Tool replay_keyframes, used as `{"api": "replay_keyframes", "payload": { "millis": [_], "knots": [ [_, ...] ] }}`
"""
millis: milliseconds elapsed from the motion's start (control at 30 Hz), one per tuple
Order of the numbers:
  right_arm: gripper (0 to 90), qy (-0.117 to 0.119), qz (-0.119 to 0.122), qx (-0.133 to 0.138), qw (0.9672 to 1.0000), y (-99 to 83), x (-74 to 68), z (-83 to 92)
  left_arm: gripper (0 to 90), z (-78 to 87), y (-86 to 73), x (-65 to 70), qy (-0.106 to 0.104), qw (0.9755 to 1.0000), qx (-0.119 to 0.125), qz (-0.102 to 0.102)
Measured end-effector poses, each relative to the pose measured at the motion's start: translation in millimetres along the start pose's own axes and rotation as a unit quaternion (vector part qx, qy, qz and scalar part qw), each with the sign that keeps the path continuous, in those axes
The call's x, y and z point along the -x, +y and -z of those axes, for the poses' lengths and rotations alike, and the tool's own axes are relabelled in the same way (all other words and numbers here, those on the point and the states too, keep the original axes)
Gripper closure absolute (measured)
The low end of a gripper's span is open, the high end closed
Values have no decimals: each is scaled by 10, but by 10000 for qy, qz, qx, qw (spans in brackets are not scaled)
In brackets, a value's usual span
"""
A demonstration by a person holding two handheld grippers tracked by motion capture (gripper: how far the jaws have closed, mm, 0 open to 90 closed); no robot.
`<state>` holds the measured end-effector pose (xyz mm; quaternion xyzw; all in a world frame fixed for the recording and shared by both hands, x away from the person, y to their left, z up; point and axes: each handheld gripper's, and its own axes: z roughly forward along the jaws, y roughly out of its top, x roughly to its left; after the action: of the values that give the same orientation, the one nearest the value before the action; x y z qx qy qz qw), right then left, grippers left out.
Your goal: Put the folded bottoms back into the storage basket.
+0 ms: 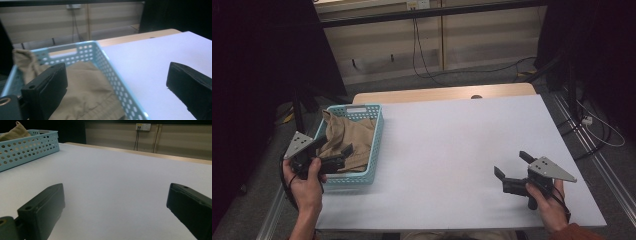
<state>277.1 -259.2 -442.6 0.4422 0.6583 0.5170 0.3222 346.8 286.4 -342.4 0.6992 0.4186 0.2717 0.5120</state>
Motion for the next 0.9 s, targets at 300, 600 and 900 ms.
{"api": "replay_keyframes", "payload": {
  "millis": [300, 600, 900],
  "knots": [
    [17, 4, -6, 2, 10000, 2, -3, 8, 37, -97, 23, 191, -209, 9997, 114, -108],
    [17, 7, 1, 18, 10000, 5, -4, 14, 37, -223, 22, 395, -438, 9988, 31, -235],
    [17, 5, -7, 21, 10000, 7, -6, 20, 33, -361, 59, 609, -597, 9973, 40, -421]
  ]
}}
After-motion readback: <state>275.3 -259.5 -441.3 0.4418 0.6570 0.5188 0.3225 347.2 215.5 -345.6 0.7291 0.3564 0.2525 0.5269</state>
